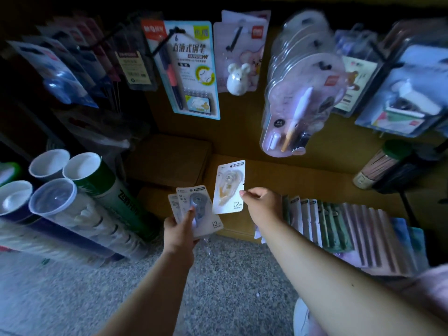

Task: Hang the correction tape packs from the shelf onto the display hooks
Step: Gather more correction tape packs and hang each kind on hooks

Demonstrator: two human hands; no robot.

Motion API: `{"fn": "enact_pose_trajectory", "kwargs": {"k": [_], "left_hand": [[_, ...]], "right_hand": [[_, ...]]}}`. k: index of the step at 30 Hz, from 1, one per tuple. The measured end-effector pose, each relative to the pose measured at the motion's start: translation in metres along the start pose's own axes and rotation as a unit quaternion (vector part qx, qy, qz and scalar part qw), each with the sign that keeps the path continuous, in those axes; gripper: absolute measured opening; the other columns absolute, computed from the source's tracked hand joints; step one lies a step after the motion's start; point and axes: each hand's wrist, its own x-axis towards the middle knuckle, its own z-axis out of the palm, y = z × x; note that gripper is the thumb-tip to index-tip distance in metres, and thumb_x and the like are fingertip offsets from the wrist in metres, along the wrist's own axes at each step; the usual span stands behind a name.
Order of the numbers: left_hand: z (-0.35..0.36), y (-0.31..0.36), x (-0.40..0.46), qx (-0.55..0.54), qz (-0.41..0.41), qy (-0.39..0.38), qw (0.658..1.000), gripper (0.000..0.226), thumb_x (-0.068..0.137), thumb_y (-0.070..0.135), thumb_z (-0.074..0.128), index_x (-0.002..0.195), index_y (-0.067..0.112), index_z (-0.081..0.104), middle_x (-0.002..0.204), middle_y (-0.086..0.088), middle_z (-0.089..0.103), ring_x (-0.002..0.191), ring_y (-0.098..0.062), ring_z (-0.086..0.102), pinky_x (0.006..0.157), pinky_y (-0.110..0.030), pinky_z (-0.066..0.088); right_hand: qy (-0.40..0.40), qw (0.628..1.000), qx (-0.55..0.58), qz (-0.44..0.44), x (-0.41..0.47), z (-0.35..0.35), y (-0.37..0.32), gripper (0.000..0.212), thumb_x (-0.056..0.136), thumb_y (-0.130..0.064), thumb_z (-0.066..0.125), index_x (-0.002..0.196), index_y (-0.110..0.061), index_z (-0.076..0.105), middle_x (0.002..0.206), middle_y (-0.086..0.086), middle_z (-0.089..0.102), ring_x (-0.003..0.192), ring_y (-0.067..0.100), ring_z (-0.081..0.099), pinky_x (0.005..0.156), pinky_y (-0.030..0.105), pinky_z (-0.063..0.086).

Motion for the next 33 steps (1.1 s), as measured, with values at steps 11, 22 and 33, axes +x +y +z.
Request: {"fn": "enact_pose_trajectory", "kwargs": {"k": [11, 22, 33], "left_hand": [[-0.018, 0.051, -0.056, -0.078, 0.045, -0.109, 0.990, 0.039, 0.094, 0.023, 0.062, 0.128, 0.010, 0.047, 0.113, -0.009, 0.067, 0.082, -0.019, 0.073, 0.056, -0.030, 0.059], [-0.020, 0.093, -0.120, -0.125, 0.130, -0.200, 0.963, 0.062, 0.080, 0.022, 0.071, 0.134, 0.004, 0.049, 0.127, -0.025, 0.063, 0.107, -0.037, 0.066, 0.071, -0.043, 0.059], [-0.021, 0.123, -0.179, -0.155, 0.191, -0.251, 0.936, 0.054, 0.083, 0.020, 0.068, 0.132, 0.003, 0.052, 0.121, -0.028, 0.066, 0.105, -0.045, 0.067, 0.072, -0.046, 0.059]], "right_hand": [[-0.124, 0.990, 0.052, -0.033, -0.056, -0.007, -0.053, 0.015, 0.084, -0.023, 0.070, 0.070, -0.021, 0.065, 0.077, -0.008, 0.067, 0.074, 0.004, 0.058, 0.061, 0.018, 0.042], [-0.147, 0.981, 0.089, -0.091, -0.112, -0.034, -0.097, 0.025, 0.086, -0.035, 0.066, 0.071, -0.016, 0.060, 0.070, -0.006, 0.066, 0.067, 0.007, 0.057, 0.056, 0.021, 0.036], [-0.192, 0.945, 0.207, -0.167, -0.156, -0.056, -0.142, 0.020, 0.074, -0.022, 0.080, 0.091, -0.018, 0.070, 0.086, -0.002, 0.076, 0.077, 0.013, 0.073, 0.061, 0.025, 0.055]]}}
